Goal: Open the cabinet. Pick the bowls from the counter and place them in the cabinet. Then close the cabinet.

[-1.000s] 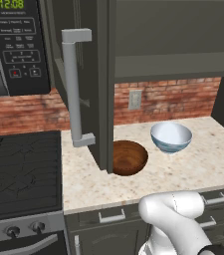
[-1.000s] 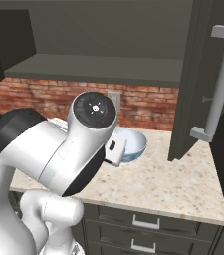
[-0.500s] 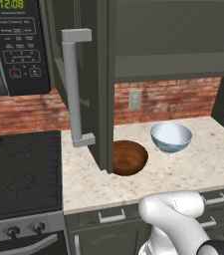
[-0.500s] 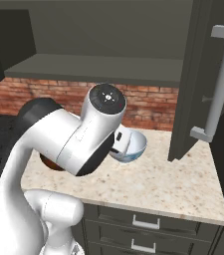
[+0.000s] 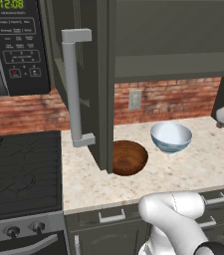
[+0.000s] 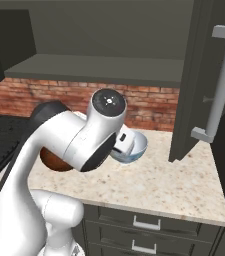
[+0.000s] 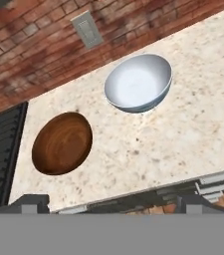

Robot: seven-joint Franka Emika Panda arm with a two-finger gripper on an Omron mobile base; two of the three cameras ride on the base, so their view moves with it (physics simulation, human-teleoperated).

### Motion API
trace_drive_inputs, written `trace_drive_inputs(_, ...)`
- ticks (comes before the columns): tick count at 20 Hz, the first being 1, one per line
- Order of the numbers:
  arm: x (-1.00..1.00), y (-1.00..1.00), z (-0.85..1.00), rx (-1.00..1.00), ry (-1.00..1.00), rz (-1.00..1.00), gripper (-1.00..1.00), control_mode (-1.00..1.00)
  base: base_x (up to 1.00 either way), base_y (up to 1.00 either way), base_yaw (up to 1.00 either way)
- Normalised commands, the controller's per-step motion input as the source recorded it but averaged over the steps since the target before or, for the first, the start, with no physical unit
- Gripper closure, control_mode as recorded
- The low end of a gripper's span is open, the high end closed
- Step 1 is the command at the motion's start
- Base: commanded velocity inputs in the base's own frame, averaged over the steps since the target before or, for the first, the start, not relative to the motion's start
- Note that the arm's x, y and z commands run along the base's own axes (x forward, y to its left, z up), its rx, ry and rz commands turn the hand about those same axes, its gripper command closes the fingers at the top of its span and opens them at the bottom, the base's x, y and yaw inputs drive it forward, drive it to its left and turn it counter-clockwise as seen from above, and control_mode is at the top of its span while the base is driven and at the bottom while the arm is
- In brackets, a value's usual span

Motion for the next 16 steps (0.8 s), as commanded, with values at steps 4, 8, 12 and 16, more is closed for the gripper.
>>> trace_drive_inputs(4, 0.17, -0.18, -0.21, 0.00, 0.00, -0.30, -1.00, -1.00, 0.00, 0.00, 0.00)
trace_drive_inputs(8, 0.25, -0.12, -0.27, 0.00, 0.00, -0.28, -1.00, -1.00, 0.00, 0.00, 0.00)
trace_drive_inputs(12, 0.48, -0.03, -0.23, 0.00, 0.01, -0.16, -1.00, -1.00, 0.00, 0.00, 0.00)
trace_drive_inputs(16, 0.56, -0.03, -0.20, 0.00, 0.04, -0.01, -1.00, -1.00, 0.00, 0.00, 0.00)
